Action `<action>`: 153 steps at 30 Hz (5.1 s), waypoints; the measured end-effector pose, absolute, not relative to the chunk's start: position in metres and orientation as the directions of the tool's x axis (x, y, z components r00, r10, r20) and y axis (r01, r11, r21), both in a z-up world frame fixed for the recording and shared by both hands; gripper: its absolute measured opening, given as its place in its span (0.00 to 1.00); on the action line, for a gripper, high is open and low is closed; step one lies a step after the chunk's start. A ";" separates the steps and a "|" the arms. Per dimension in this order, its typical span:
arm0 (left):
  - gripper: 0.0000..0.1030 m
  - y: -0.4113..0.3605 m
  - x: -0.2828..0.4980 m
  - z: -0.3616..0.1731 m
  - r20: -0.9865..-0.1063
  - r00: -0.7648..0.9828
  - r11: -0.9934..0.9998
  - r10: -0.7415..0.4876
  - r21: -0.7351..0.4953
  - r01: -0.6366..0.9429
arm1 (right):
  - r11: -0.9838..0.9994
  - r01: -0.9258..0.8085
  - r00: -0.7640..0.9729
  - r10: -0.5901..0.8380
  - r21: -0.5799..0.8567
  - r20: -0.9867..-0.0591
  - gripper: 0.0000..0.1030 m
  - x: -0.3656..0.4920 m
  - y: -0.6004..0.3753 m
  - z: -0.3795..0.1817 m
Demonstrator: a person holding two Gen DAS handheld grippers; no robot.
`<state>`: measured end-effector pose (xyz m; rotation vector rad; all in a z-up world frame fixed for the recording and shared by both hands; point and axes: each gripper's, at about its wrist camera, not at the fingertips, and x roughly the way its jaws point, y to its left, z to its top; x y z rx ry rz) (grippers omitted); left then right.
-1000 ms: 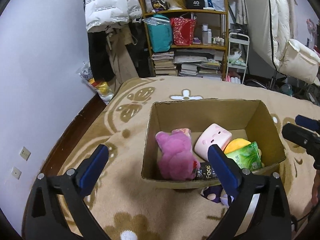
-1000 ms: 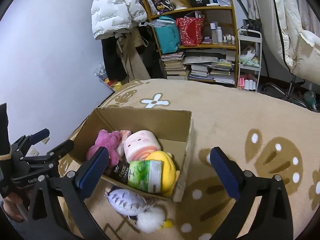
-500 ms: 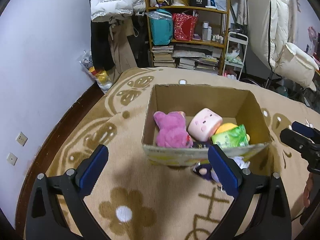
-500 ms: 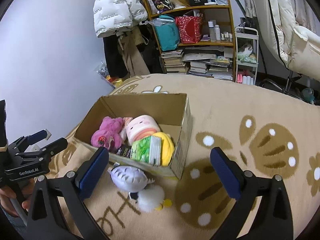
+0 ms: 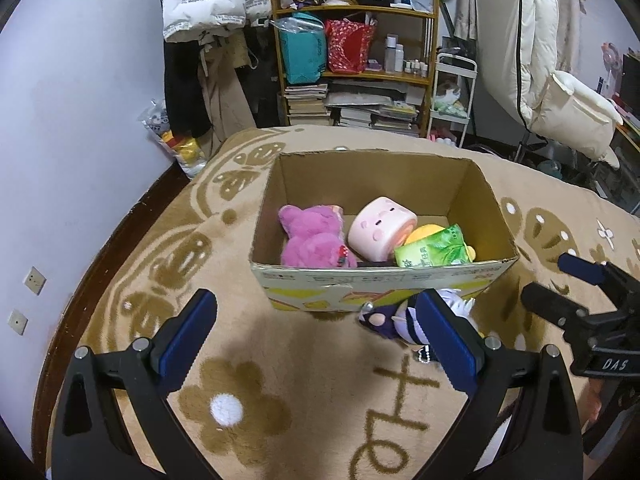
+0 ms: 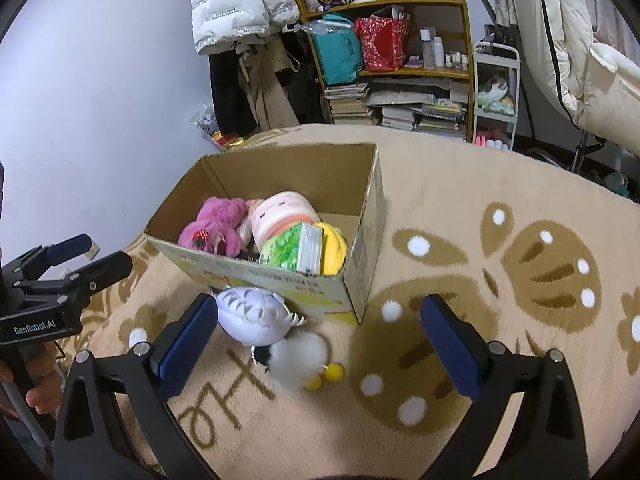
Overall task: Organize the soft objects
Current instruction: 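Move the left tool to the purple-haired doll while the right tool approaches the white pompom chick, then grasp the purple-haired doll with the left tool while the right tool grasps the white pompom chick, then lift the doll over the box with the left tool while the right tool carries the chick there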
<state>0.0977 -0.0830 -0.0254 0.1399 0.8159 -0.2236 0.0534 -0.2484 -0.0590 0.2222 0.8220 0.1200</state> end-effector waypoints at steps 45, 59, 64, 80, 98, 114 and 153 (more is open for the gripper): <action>0.96 -0.170 0.149 -0.107 -0.895 0.374 0.878 -0.244 -0.040 0.477 | 0.955 -0.044 0.478 0.278 0.293 -0.834 1.00 0.077 -0.239 -0.156; 0.96 -0.155 0.158 -0.127 -0.929 0.326 0.901 -0.176 -0.019 0.433 | 0.953 -0.093 0.461 0.297 0.287 -0.836 1.00 0.082 -0.222 -0.161; 0.98 -0.150 0.159 -0.137 -0.938 0.299 0.906 -0.174 -0.033 0.423 | 0.958 -0.111 0.457 0.286 0.265 -0.842 0.97 0.081 -0.213 -0.162; 0.98 -0.133 0.168 -0.157 -0.957 0.258 0.921 -0.132 -0.022 0.388 | 0.963 -0.138 0.458 0.268 0.230 -0.848 0.95 0.080 -0.203 -0.166; 0.82 -0.094 0.166 -0.163 -0.966 0.186 0.927 -0.181 -0.104 0.361 | 0.932 -0.263 0.432 0.344 0.248 -0.834 0.40 0.081 -0.175 -0.166; 0.79 -0.054 0.134 -0.162 -0.951 0.241 0.937 -0.192 -0.104 0.334 | 0.958 -0.129 0.481 0.287 0.256 -0.829 0.37 0.077 -0.204 -0.160; 0.78 -0.037 0.021 -0.031 -0.736 0.667 0.966 -0.114 0.075 0.248 | 0.971 -0.078 0.785 0.200 0.228 -0.587 0.37 0.005 -0.250 -0.032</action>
